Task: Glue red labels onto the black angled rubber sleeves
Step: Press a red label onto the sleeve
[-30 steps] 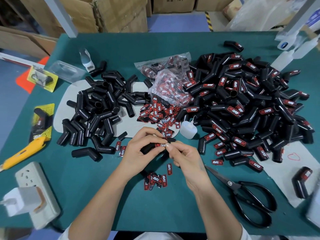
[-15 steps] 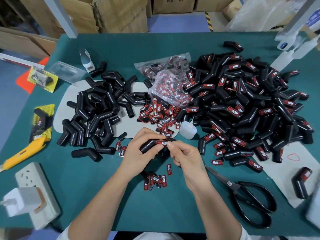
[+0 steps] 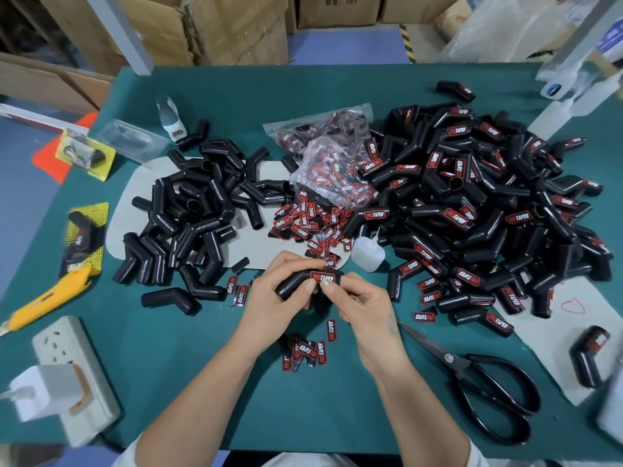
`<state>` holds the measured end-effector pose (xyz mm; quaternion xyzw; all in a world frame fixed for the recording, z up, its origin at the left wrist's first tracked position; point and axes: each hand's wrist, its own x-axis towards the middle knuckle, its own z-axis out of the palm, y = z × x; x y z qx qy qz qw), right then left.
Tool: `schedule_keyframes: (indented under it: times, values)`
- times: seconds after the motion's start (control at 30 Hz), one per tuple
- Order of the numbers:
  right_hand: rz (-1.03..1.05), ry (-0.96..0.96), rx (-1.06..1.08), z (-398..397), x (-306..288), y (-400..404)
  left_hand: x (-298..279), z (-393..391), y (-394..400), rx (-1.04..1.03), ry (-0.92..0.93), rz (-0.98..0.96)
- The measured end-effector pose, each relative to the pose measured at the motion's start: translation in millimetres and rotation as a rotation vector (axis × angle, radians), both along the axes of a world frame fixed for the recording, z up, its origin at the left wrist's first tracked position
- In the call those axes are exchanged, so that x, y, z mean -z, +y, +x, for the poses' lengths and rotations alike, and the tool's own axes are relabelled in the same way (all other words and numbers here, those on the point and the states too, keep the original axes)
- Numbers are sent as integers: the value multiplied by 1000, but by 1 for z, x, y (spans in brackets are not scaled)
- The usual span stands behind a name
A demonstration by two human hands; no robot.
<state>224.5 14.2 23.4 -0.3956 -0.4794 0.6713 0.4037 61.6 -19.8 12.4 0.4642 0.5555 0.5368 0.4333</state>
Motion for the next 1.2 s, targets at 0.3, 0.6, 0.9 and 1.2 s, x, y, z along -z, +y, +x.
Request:
schedule_keyframes:
  times: [0.3,0.6,0.9,1.2]
  values:
    - [-51,-19,34,-2,7,0,1,1,0,9,-55,-20]
    - [-51,-36,59,-4,7,-1,3,5,-3,-13,-48,4]
    - [-57,-58,2,1,8,1,5,0,0,44,-140,-6]
    - [-7,-77,17,-4,8,-1,4,3,-1,-1,-124,-53]
